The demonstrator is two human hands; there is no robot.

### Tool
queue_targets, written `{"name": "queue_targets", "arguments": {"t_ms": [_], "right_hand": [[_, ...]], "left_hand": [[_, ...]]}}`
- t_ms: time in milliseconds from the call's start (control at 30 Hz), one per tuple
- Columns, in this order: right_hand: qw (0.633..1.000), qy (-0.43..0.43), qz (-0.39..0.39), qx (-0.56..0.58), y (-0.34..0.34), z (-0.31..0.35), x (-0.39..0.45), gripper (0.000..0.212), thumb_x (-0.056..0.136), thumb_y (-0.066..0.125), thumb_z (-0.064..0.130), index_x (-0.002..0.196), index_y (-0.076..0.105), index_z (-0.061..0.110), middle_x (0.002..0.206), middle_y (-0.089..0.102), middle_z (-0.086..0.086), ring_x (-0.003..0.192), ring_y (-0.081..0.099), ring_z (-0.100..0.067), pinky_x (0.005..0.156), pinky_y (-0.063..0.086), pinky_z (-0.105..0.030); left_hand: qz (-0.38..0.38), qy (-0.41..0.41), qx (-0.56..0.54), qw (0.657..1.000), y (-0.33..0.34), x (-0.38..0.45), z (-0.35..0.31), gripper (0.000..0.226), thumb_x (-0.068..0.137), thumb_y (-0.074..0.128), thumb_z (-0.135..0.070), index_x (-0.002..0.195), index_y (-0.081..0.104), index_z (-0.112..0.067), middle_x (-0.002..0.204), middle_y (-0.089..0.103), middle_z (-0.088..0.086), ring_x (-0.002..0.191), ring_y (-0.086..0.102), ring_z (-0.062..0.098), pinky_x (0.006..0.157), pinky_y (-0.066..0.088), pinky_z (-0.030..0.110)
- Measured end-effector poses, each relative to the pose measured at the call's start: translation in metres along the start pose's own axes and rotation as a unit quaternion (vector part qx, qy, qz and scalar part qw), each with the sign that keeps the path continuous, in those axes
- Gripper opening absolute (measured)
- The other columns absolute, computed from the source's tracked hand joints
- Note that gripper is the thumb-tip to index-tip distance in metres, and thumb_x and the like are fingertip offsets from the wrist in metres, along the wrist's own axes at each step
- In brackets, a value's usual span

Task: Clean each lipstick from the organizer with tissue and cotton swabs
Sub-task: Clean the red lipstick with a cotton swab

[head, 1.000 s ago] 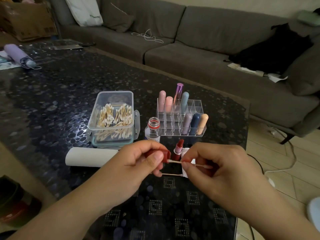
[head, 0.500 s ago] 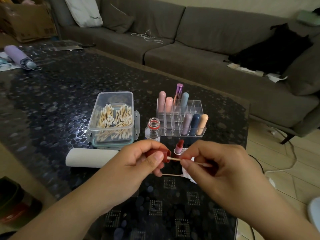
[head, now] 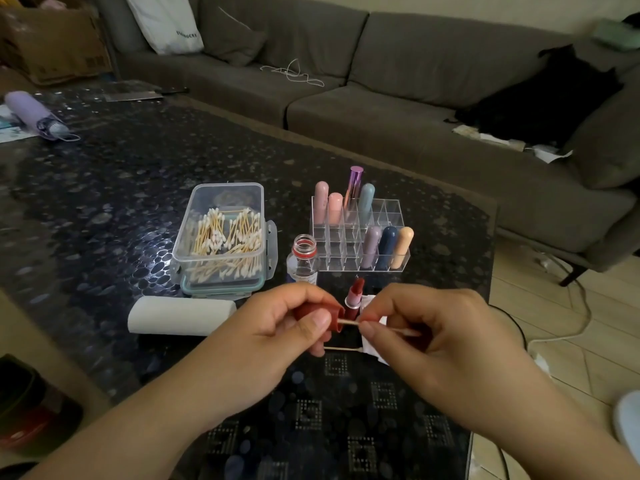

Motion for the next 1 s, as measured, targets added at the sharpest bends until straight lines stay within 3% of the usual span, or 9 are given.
{"name": "queue_targets", "arguments": {"t_ms": [100,300,467,633,733,800,867,1000], "right_hand": [[0.999,0.020,-0.026,-0.012,-0.004,-0.009,0.000,0.011,0.082,0.067,0.022,0.071,0.065,0.027,0.050,0.047,0.017,0.045,0.045,0.002,0.045,0.030,-0.002],[0.999,0.043,0.019,0.021,0.002,-0.010,0.000,0.014,0.083,0.068,0.020,0.071,0.066,0.026,0.048,0.048,0.016,0.045,0.047,-0.001,0.045,0.032,-0.004],[0.986,0.158,0.048,0.013,0.006,-0.045,-0.003,0.015,0.088,0.060,0.028,0.075,0.060,0.033,0.053,0.056,0.009,0.050,0.051,-0.002,0.052,0.041,-0.010],[0.966,0.251,0.064,-0.015,0.014,-0.087,-0.013,0.017,0.090,0.059,0.030,0.076,0.059,0.038,0.080,0.060,0.016,0.071,0.056,0.005,0.055,0.041,-0.005],[0.963,0.260,0.056,-0.036,0.016,-0.098,-0.014,0.020,0.089,0.062,0.031,0.073,0.058,0.041,0.091,0.054,0.016,0.081,0.053,0.003,0.060,0.038,-0.005],[0.961,0.271,0.051,-0.027,0.017,-0.103,-0.014,0.020,0.089,0.063,0.031,0.073,0.058,0.041,0.091,0.054,0.016,0.081,0.053,0.002,0.060,0.037,-0.006],[0.958,0.278,0.058,-0.031,0.019,-0.104,-0.012,0.019,0.090,0.062,0.032,0.075,0.057,0.041,0.089,0.053,0.017,0.079,0.052,0.002,0.058,0.036,-0.006],[0.958,0.276,0.074,-0.030,0.025,-0.105,-0.010,0.018,0.091,0.061,0.031,0.077,0.056,0.041,0.084,0.052,0.017,0.076,0.050,0.002,0.056,0.037,-0.005]], "left_hand": [[-0.011,-0.003,-0.016,1.000,-0.003,0.001,-0.001,0.018,0.078,0.052,-0.046,0.089,0.066,-0.043,0.081,0.069,-0.011,0.077,0.066,0.006,0.074,0.050,0.018],[0.014,0.000,-0.005,1.000,0.004,0.001,-0.002,0.018,0.079,0.053,-0.037,0.089,0.067,-0.036,0.077,0.068,-0.012,0.076,0.065,0.003,0.072,0.048,0.014],[-0.038,-0.017,0.071,0.997,-0.008,0.009,0.007,0.018,0.089,0.060,-0.016,0.094,0.064,-0.033,0.088,0.069,-0.016,0.082,0.065,0.000,0.074,0.048,0.017],[-0.114,0.005,0.306,0.945,-0.017,0.020,0.010,0.020,0.085,0.066,-0.025,0.089,0.051,-0.039,0.093,0.060,-0.020,0.091,0.056,-0.004,0.082,0.044,0.017],[-0.104,0.031,0.410,0.906,-0.003,0.026,0.010,0.019,0.089,0.059,-0.032,0.094,0.043,-0.041,0.093,0.046,-0.022,0.086,0.047,-0.007,0.072,0.037,0.007],[-0.086,0.058,0.438,0.893,0.007,0.031,0.013,0.015,0.091,0.055,-0.033,0.100,0.044,-0.037,0.097,0.039,-0.022,0.095,0.044,-0.003,0.072,0.032,0.008],[-0.077,0.078,0.451,0.886,0.012,0.036,0.017,0.016,0.092,0.055,-0.031,0.106,0.048,-0.032,0.102,0.035,-0.021,0.106,0.039,0.000,0.083,0.028,0.011],[-0.087,0.084,0.470,0.874,0.013,0.043,0.022,0.019,0.092,0.054,-0.028,0.111,0.053,-0.025,0.109,0.043,-0.014,0.106,0.041,0.006,0.087,0.032,0.017]]}}
Point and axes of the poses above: each hand's wrist, its own x-axis towards the middle knuckle, its own y-axis out of the palm, z = x × y, the point moved 10 cm from there along x, towards the middle knuckle
